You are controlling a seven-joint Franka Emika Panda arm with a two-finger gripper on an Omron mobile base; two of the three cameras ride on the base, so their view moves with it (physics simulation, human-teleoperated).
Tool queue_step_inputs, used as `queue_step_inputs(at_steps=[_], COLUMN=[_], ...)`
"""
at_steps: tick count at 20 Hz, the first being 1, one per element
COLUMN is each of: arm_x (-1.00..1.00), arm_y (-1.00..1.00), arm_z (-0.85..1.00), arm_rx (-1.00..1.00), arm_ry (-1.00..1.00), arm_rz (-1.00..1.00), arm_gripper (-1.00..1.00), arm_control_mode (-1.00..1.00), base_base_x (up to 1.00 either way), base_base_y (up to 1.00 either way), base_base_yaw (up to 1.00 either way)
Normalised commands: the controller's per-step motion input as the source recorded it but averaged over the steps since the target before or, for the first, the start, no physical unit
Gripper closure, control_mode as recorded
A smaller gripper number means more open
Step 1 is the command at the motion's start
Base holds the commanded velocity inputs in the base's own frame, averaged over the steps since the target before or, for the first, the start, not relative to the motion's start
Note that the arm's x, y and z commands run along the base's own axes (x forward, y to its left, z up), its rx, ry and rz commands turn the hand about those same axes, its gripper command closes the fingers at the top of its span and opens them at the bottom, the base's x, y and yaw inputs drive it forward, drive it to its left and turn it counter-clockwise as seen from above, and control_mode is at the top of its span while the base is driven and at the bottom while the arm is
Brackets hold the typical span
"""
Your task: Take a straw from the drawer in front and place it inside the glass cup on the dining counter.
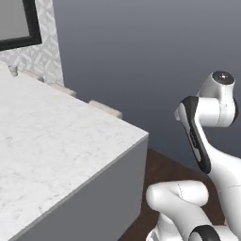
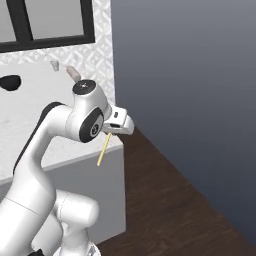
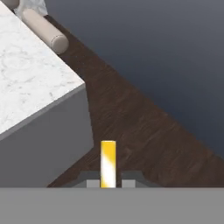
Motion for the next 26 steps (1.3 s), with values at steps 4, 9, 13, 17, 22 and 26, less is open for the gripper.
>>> queue_step_inputs(at_steps=[4,9,13,17,22,26], arm_x=[0.0,0.0,0.0,0.0,0.0,0.0], arm_y=[0.0,0.0,0.0,0.0,0.0,0.0], arm_z=[0.0,0.0,0.0,0.0,0.0,0.0], arm_rx=[0.0,0.0,0.0,0.0,0.0,0.0], arm_ry=[0.0,0.0,0.0,0.0,0.0,0.0], arm_rz=[0.0,0.0,0.0,0.0,0.0,0.0], arm_gripper=[1.0,1.0,1.0,1.0,1.0,1.0], arm_control_mode=[1.0,1.0,1.0,1.0,1.0,1.0], base_base_x=[0.56,0.54,0.5,0.52,0.69,0.98], base_base_y=[-1.0,-1.0,-0.99,-0.96,-0.91,-0.86], base_base_yaw=[0.35,0.36,0.38,0.39,0.38,0.31])
